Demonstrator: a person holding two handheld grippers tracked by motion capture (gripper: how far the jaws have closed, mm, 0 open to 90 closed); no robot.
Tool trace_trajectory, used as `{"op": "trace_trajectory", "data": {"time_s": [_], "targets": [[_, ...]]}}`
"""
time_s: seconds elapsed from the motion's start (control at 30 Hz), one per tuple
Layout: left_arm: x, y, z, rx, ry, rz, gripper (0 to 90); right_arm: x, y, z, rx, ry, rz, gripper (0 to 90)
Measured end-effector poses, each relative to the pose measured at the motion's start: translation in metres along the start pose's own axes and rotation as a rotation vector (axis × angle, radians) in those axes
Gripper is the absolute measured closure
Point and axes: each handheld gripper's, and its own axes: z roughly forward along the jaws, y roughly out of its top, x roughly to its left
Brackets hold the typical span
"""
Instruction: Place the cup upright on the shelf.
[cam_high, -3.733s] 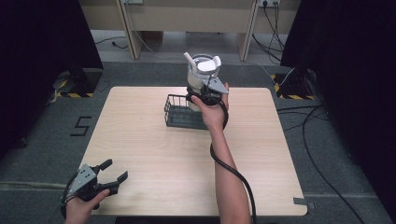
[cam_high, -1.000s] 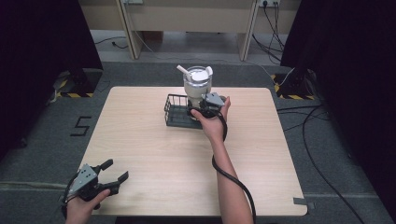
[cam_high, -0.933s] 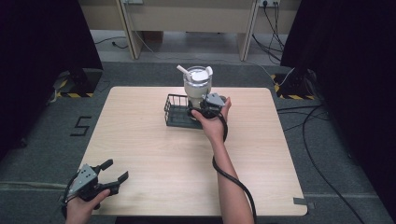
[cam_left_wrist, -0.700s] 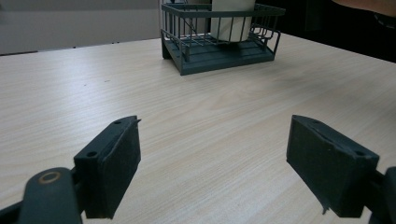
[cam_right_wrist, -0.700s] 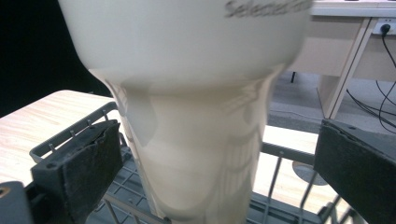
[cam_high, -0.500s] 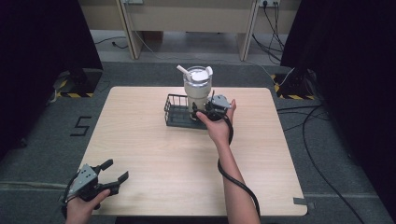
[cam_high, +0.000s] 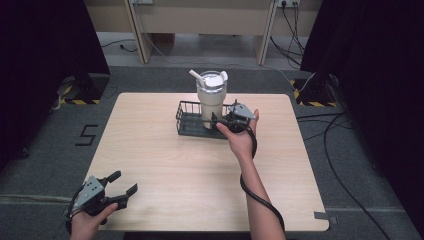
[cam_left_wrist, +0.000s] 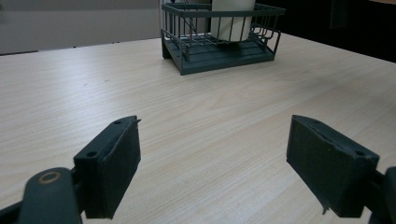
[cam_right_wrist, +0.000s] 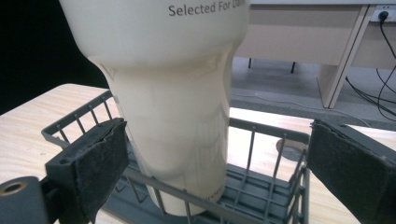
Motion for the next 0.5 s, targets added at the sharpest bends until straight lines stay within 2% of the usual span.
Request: {"op": "trace_trajectory", "data": {"time_s": [0.5], "targets": [[0.000,0.000,0.000,0.002,0.002,-0.001,16.9,-0.013,-0.010,-0.022,0.014,-0.016,0.003,7.9]]}}
